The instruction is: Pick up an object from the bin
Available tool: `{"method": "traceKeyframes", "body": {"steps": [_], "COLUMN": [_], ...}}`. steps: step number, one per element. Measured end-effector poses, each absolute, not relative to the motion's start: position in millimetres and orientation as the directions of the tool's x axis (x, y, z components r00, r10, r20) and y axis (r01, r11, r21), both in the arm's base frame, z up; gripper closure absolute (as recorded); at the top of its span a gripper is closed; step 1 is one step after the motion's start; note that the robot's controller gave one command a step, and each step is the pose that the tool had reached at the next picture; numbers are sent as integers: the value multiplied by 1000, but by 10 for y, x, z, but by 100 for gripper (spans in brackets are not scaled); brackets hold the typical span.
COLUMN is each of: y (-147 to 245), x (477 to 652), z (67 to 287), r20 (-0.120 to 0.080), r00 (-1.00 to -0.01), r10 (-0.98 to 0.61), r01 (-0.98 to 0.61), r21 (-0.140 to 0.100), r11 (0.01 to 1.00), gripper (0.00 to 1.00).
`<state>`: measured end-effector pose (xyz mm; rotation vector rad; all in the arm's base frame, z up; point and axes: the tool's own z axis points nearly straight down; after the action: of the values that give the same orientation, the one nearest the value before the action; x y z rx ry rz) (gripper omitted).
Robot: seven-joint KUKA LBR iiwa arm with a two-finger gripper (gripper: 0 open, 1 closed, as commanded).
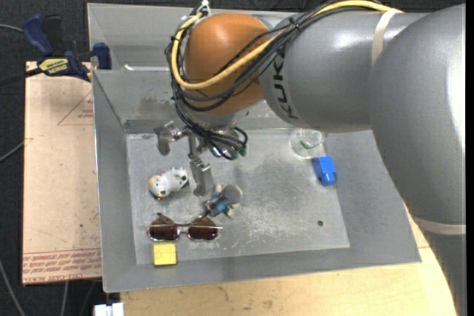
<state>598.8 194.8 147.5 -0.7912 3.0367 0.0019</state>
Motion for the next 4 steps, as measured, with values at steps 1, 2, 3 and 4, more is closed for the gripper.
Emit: {"method": "traceKeyframes", "body": {"steps": [1,2,3,4], "y": [2035,2072,2067,2059], "x": [5937,5957,5953,5929], "z": [791,612,619,669], "r20": [-7,-19,-20,-8], "r00": [-867,-838,-834,-832], "r10": [-498,-545,-552,-554], "r01": [-498,-545,-552,-554], "r21": [0,-1,-1,0], "r11": [867,838,834,832], "gripper": [0,100,100,100]}}
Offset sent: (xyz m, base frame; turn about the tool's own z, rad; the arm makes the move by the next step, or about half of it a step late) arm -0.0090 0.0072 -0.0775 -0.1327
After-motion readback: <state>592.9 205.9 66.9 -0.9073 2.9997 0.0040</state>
